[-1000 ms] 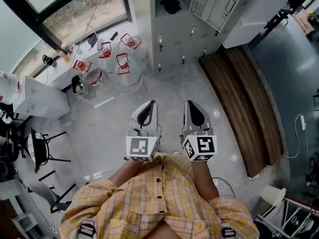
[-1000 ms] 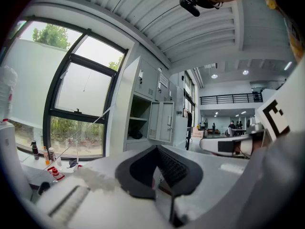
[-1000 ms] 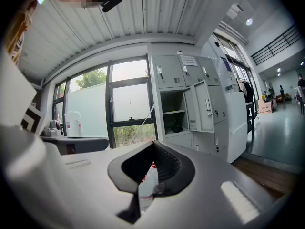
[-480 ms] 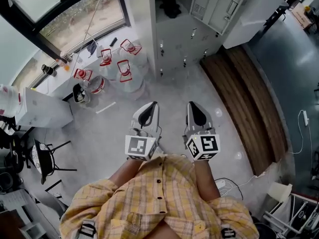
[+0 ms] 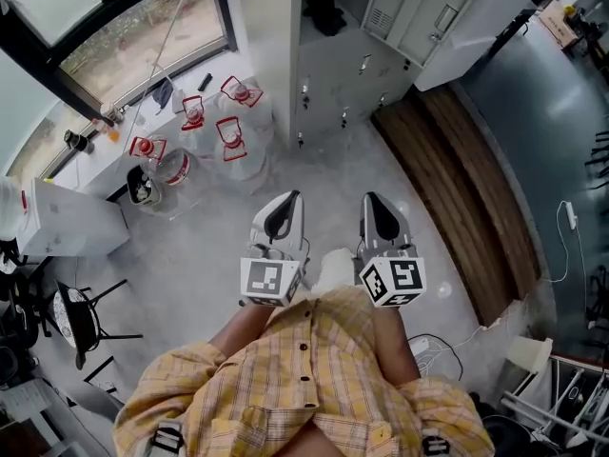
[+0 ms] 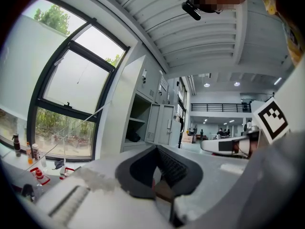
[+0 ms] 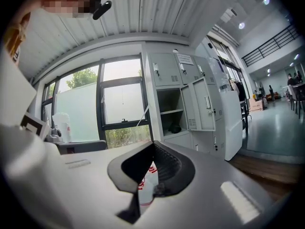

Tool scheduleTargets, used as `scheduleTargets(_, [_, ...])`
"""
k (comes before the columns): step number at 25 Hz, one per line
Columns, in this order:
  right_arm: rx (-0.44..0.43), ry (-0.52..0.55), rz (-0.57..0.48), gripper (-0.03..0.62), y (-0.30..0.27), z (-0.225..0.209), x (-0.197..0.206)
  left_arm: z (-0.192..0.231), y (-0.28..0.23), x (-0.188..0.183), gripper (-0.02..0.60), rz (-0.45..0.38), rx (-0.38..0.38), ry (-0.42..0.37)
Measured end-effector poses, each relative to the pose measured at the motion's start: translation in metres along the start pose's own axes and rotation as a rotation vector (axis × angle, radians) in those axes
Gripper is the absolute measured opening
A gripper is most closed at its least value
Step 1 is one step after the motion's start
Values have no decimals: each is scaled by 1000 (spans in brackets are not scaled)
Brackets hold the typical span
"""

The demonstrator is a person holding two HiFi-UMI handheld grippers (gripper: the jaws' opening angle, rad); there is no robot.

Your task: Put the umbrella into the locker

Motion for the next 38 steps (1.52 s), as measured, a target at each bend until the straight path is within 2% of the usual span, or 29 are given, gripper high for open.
scheduleTargets(5, [-18, -3, 0, -2, -16, 5, 3, 4, -4, 7, 0, 0, 25, -11])
scheduleTargets(9, [-46, -8, 12, -2, -33, 9, 8, 16, -9, 10, 0, 24, 0, 13])
scheduleTargets(14, [-51, -13, -5, -2, -55, 3, 3, 30, -27, 11, 0, 18, -1, -26])
scheduleTargets(19, [-54, -17, 13, -3, -72, -1, -2, 43, -43, 14, 0, 69, -38, -20])
scheduleTargets(26, [-86, 5, 0, -3, -130, -19, -32, 56, -110, 3, 0, 19, -42, -10])
scheduleTargets(33, [-121, 27, 12, -3, -210, -49, -61, 86, -193, -4, 0, 9, -68, -23])
scheduleTargets(38, [-130, 27, 39, -3, -263, -77, -85, 99, -251, -9, 0, 31, -87, -29])
Point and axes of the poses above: the fingertips, and each gripper's own axes: y backward along the fingers, z to its left, x out of its underside, the point moved 7 cm from there along y, backward along the fingers, and after that the axes turned 15 degrees about -y, right-handed, at the moved point
